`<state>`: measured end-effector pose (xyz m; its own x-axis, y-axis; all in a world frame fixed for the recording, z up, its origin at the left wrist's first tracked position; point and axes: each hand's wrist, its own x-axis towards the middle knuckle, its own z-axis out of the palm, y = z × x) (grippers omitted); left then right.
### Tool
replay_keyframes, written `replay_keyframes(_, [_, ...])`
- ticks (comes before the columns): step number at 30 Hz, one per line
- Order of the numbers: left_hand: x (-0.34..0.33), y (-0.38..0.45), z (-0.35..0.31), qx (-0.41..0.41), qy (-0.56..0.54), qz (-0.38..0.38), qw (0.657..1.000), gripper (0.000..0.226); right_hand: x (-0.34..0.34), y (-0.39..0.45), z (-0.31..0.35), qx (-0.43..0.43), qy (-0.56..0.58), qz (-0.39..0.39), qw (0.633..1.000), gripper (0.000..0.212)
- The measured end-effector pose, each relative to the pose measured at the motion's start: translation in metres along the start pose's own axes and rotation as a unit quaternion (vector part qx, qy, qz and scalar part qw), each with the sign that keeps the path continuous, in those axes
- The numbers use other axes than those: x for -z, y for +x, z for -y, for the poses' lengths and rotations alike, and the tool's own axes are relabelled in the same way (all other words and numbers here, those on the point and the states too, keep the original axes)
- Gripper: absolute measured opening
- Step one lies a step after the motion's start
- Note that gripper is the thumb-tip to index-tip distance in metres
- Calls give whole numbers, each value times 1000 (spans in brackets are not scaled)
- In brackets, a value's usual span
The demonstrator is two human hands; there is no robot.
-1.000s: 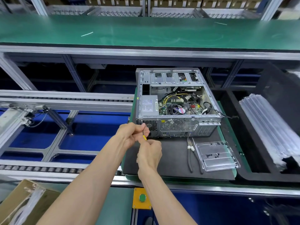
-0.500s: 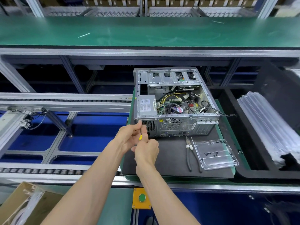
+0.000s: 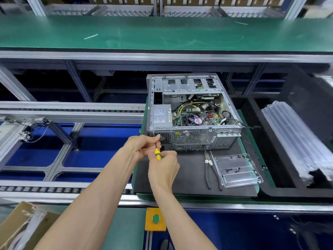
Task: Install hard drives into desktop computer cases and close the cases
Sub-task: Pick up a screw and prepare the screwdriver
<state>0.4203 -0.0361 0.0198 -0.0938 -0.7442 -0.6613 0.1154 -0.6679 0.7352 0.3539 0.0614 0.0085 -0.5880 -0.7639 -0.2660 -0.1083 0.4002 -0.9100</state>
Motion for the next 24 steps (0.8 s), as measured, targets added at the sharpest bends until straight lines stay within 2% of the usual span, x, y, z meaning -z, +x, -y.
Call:
replay_keyframes(3, [0, 2, 5, -12, 6, 0, 1000, 23, -1, 3, -2, 9, -58, -6, 998, 23])
replay_keyframes(5, [0, 1, 10, -25, -5, 8, 1000, 22, -3, 4, -4, -14, -67, 13, 998, 36])
replay_keyframes(8, [2, -1, 16, -14, -56, 68, 996, 16, -8, 9, -2, -138, 57, 46, 988, 43])
replay_keyframes(10, [5, -3, 16, 8, -94, 126, 988, 21, -4, 10, 3, -215, 150, 56, 964, 43])
replay_keyframes(11, [6, -3, 15, 9, -102, 133, 986, 24, -2, 10, 3, -226, 170, 59, 957, 46])
replay_keyframes(13, [4, -2, 13, -5, -98, 87, 991, 22, 0, 10, 3, -196, 160, 61, 966, 48])
replay_keyframes(15, [1, 0, 11, -15, -75, 37, 996, 11, 3, 9, 2, -113, 95, 40, 988, 38])
replay_keyframes(18, [0, 4, 9, -15, -38, 22, 999, 4, 6, 3, -1, 5, 3, 19, 1000, 29])
replay_keyframes(24, [2, 8, 7, -17, -8, -5, 1000, 19, 4, 1, -4, 65, -158, -4, 985, 17])
